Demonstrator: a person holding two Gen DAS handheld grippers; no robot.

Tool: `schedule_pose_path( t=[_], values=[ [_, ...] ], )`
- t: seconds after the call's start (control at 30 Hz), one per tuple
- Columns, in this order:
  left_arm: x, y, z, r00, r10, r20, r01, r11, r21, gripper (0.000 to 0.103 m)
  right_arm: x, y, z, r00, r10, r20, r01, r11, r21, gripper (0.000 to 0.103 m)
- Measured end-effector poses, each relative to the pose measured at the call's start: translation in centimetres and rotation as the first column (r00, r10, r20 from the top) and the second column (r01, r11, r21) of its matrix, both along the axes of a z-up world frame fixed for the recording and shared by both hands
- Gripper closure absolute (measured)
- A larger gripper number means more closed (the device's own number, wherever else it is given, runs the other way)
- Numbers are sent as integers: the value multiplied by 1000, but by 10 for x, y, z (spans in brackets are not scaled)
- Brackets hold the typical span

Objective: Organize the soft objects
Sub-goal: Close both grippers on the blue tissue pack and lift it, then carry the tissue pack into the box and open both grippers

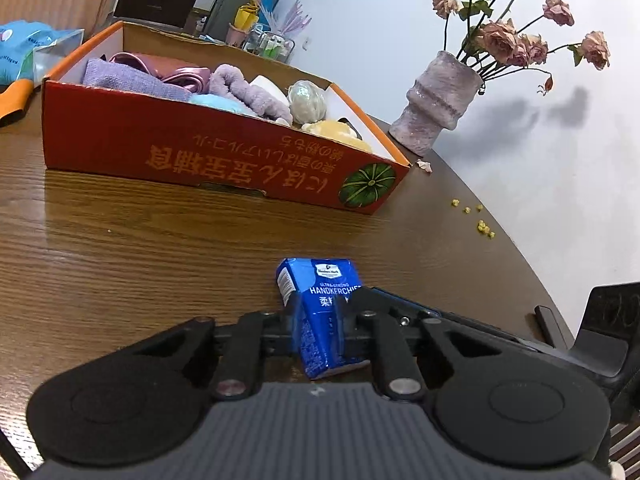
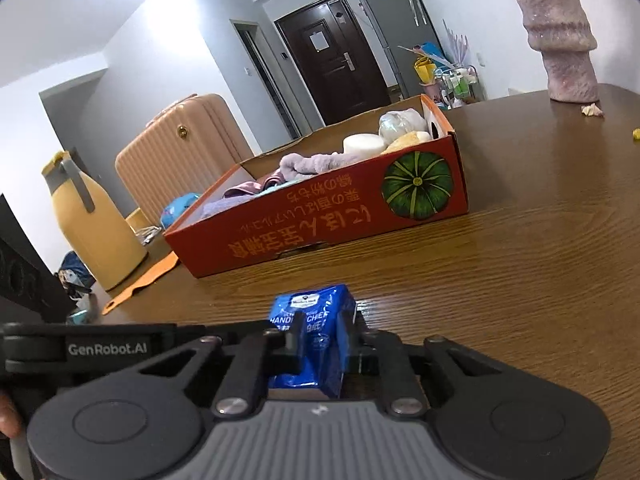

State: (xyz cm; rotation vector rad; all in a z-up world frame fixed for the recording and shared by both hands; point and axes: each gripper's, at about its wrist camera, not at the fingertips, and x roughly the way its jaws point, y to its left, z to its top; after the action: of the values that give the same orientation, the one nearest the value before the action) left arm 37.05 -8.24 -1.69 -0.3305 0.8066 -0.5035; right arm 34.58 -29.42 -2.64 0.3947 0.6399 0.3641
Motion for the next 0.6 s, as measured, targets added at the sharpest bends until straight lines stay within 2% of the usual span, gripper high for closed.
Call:
schedule_pose_path(
  t=[0.13, 0.27, 0.33, 0.43, 0.53, 0.6],
  values=[
    [1, 0, 15, 1000, 0, 9, 1, 999, -36, 89, -5, 0, 13, 999, -18, 40, 18, 1000, -1, 89],
    [33, -6, 60, 996, -35, 85, 40, 997, -61, 89, 12, -10, 54, 989, -31, 144, 33, 999, -13, 89],
    [65, -11, 82, 991, -42, 125, 51, 997, -65, 89, 41, -17, 78, 982, -35, 185, 40, 999, -23, 90],
    [123, -18, 98, 993, -21, 118, 29, 998, -64, 89, 101, -25, 98, 983, -48, 178, 52, 999, -16, 90],
    [177, -20, 94, 996, 31, 81, -28, 999, -44, 89, 167, -24, 95, 993, -41, 115, 44, 999, -25, 90],
    [209, -26, 77, 999, 25, 33, -23, 999, -38, 89, 205, -20, 79, 997, -49, 61, 53, 996, -71, 89]
  ],
)
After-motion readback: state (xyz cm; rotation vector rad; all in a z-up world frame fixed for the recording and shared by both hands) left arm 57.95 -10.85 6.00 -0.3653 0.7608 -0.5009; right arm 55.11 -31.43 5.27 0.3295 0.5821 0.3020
